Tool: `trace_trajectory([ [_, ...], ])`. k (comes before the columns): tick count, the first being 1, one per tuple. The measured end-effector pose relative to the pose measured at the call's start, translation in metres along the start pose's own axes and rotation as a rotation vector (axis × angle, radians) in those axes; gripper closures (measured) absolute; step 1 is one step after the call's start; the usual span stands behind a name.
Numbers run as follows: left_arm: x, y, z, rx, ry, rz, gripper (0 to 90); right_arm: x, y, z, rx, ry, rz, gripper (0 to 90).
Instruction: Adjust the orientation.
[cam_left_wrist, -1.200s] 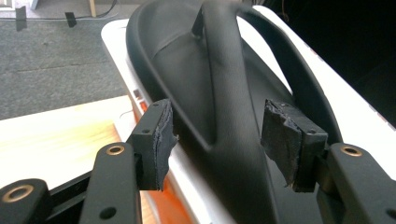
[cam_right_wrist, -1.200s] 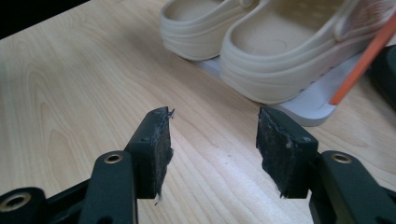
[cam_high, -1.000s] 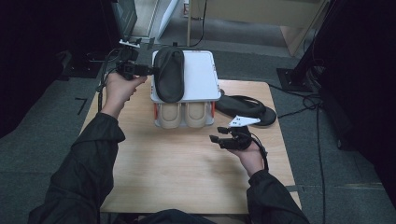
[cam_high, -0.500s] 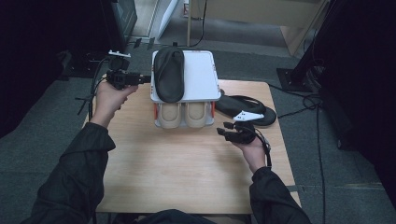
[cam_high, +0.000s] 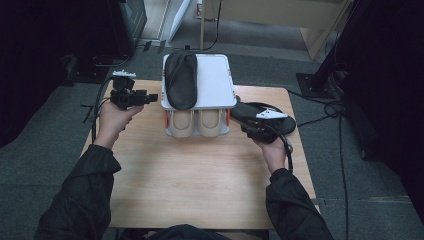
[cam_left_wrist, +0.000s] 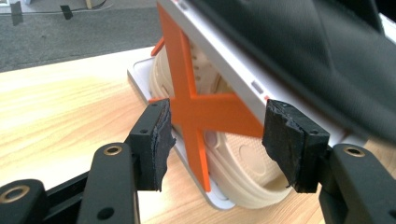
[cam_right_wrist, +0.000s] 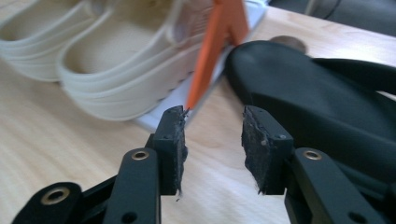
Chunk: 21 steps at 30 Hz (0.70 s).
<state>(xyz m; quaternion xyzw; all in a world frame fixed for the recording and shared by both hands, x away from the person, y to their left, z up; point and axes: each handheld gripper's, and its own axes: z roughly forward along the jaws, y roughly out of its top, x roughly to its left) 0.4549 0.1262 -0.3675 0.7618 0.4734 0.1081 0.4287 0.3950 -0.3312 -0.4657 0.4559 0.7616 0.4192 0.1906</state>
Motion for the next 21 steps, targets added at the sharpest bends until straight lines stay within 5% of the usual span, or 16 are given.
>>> trace_trajectory([
  [9, 0.001, -0.022, -0.005, -0.016, -0.022, -0.016, 42.7, -0.021, -0.004, 0.002, 0.009, -0.070, 0.030, 61.0],
  [21, -0.004, -0.052, 0.000, 0.007, -0.059, 0.014, 42.8, -0.033, 0.020, 0.026, -0.035, -0.119, 0.077, 54.0],
])
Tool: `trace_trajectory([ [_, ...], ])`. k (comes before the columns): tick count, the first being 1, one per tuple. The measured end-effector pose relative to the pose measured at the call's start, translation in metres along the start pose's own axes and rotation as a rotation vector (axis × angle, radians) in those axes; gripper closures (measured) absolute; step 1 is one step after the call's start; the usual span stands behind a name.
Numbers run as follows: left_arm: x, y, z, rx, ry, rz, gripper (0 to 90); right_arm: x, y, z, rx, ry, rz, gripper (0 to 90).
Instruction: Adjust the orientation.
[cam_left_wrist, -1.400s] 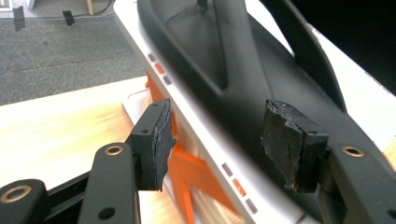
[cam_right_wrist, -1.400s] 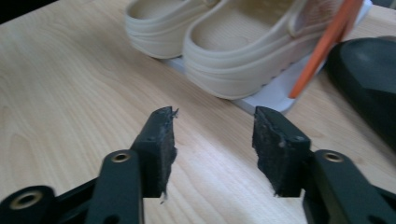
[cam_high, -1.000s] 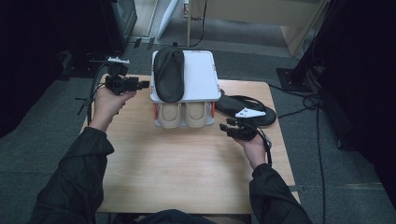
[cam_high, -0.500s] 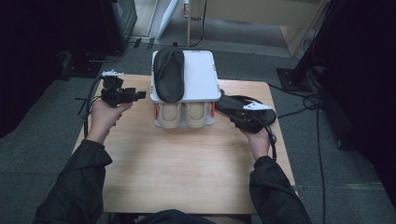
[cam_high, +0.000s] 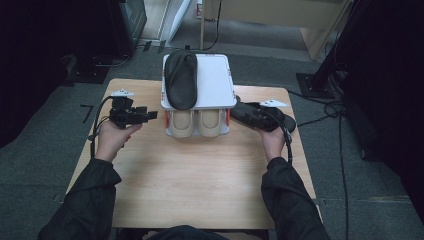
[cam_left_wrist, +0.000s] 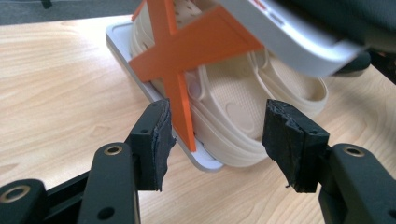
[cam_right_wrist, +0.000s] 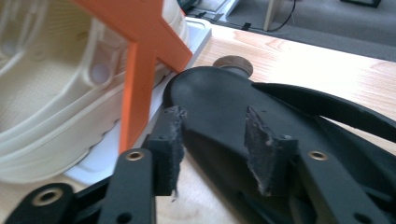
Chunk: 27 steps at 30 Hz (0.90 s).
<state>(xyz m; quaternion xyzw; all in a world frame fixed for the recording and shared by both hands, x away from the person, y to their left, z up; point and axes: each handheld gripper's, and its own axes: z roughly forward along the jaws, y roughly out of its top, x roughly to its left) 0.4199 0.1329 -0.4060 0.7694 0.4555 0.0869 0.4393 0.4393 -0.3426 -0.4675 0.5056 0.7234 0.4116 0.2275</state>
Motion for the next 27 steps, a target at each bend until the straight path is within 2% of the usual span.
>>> trace_trajectory([
  [2, 0.000, -0.003, 0.000, 0.000, 0.000, 0.011, 42.8, -0.001, 0.002, 0.004, 0.003, -0.002, 0.002, 52.4],
  [5, 0.001, -0.007, -0.001, -0.012, -0.015, 0.000, 42.8, -0.002, 0.004, 0.010, -0.001, -0.001, -0.003, 50.4],
  [9, 0.004, -0.013, -0.002, -0.005, -0.010, -0.016, 42.7, -0.003, 0.004, 0.019, 0.040, -0.012, 0.005, 49.6],
  [13, 0.006, -0.016, -0.004, -0.002, -0.003, -0.014, 42.7, -0.002, 0.000, 0.026, 0.092, -0.010, 0.012, 50.2],
  [17, 0.008, -0.018, -0.007, -0.018, 0.000, -0.030, 42.6, -0.002, -0.001, 0.024, 0.096, -0.009, 0.007, 50.7],
  [23, 0.010, -0.020, -0.006, -0.008, 0.008, -0.026, 42.6, -0.002, -0.005, 0.018, 0.103, -0.009, -0.054, 53.3],
  [27, 0.010, -0.020, -0.006, -0.005, 0.010, -0.023, 42.7, -0.003, -0.007, 0.014, 0.113, -0.007, -0.051, 54.6],
])
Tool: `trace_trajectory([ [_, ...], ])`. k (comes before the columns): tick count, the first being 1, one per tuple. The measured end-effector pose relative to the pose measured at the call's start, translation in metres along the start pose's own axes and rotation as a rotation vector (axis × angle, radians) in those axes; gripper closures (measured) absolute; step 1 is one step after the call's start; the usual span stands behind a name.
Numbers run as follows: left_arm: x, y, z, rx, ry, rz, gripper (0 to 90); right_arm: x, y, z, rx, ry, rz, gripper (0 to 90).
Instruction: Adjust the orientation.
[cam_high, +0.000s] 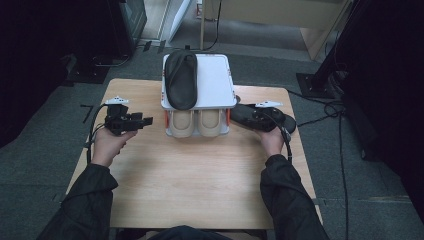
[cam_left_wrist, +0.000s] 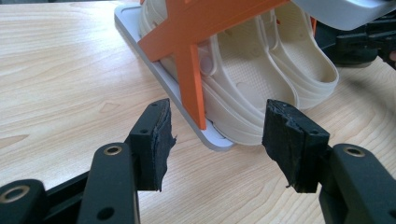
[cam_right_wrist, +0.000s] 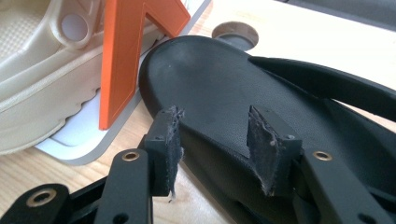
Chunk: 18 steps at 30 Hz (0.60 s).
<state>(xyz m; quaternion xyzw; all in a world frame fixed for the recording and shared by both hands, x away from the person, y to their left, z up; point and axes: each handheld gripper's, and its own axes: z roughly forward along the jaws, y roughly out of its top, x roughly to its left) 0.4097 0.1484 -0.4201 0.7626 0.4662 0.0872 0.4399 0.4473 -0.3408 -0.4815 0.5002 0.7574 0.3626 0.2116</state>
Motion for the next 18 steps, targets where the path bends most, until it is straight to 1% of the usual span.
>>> trace_trajectory([
  [2, 0.001, 0.000, 0.000, 0.001, 0.000, 0.002, 42.6, 0.000, 0.000, -0.001, 0.005, 0.002, -0.011, 54.5],
  [3, 0.001, -0.001, 0.000, 0.001, 0.001, 0.000, 42.7, 0.000, -0.001, -0.003, 0.008, 0.007, -0.005, 54.1],
  [5, 0.001, -0.001, 0.000, 0.000, 0.000, -0.001, 42.7, 0.000, -0.002, -0.004, 0.011, 0.005, -0.008, 54.0],
  [7, 0.002, -0.001, 0.000, -0.003, -0.001, -0.003, 42.7, -0.001, -0.004, -0.006, 0.005, 0.009, -0.008, 54.0],
  [15, 0.002, -0.001, 0.001, 0.001, -0.006, -0.002, 42.7, -0.005, -0.010, -0.018, 0.029, 0.027, 0.003, 54.0],
  [18, 0.002, 0.000, 0.002, 0.000, -0.009, -0.002, 42.8, -0.005, -0.014, -0.021, 0.024, 0.034, 0.004, 53.9],
])
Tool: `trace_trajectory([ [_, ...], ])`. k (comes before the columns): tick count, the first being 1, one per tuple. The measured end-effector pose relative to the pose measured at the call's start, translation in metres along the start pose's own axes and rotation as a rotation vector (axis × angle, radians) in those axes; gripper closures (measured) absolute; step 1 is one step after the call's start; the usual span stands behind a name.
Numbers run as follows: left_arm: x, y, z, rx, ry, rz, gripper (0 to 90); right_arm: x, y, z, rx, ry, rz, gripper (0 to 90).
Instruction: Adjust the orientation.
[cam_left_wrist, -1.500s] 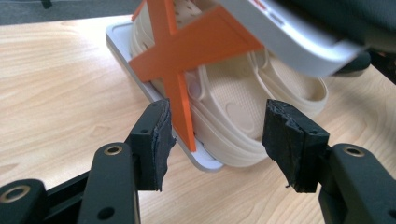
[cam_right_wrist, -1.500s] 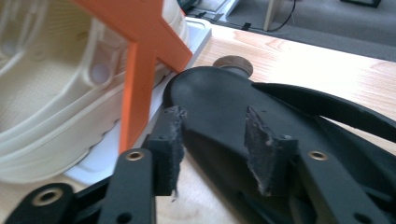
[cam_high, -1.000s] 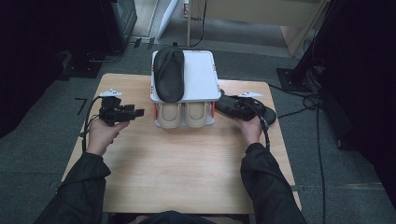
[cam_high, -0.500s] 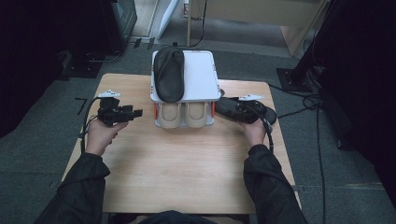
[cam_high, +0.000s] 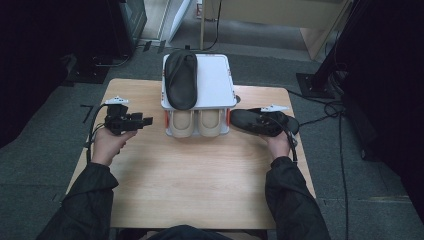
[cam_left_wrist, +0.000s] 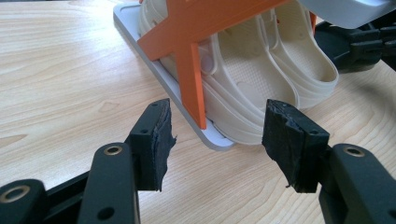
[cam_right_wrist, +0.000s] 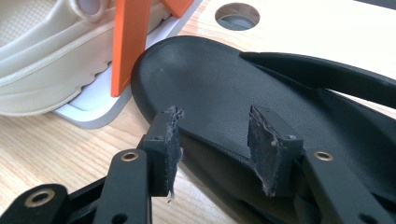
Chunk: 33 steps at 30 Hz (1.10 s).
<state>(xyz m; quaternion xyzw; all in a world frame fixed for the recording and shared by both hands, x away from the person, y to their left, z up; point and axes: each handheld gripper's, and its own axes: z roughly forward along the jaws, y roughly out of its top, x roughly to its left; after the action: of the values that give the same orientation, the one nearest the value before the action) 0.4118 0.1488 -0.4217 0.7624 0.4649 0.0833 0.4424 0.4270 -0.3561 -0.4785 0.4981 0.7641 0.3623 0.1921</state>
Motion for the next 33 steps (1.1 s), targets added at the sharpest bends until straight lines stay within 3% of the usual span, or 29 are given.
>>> trace_trajectory([
  [16, 0.002, 0.003, 0.004, 0.002, -0.009, 0.007, 43.0, 0.000, -0.009, -0.016, 0.036, 0.002, 0.017, 57.6],
  [19, 0.002, 0.003, 0.004, -0.002, -0.009, 0.005, 43.0, 0.003, -0.006, -0.016, -0.012, 0.005, 0.035, 59.6],
  [23, 0.002, 0.003, 0.004, -0.006, -0.012, 0.001, 43.2, 0.016, 0.001, -0.006, -0.047, -0.025, 0.042, 70.5],
  [28, 0.002, 0.002, 0.004, -0.003, -0.011, 0.002, 43.3, 0.026, 0.001, 0.014, -0.008, -0.042, 0.081, 79.0],
  [33, 0.006, 0.002, 0.003, -0.007, -0.010, -0.002, 43.5, 0.032, -0.007, 0.016, 0.034, -0.052, 0.052, 80.6],
])
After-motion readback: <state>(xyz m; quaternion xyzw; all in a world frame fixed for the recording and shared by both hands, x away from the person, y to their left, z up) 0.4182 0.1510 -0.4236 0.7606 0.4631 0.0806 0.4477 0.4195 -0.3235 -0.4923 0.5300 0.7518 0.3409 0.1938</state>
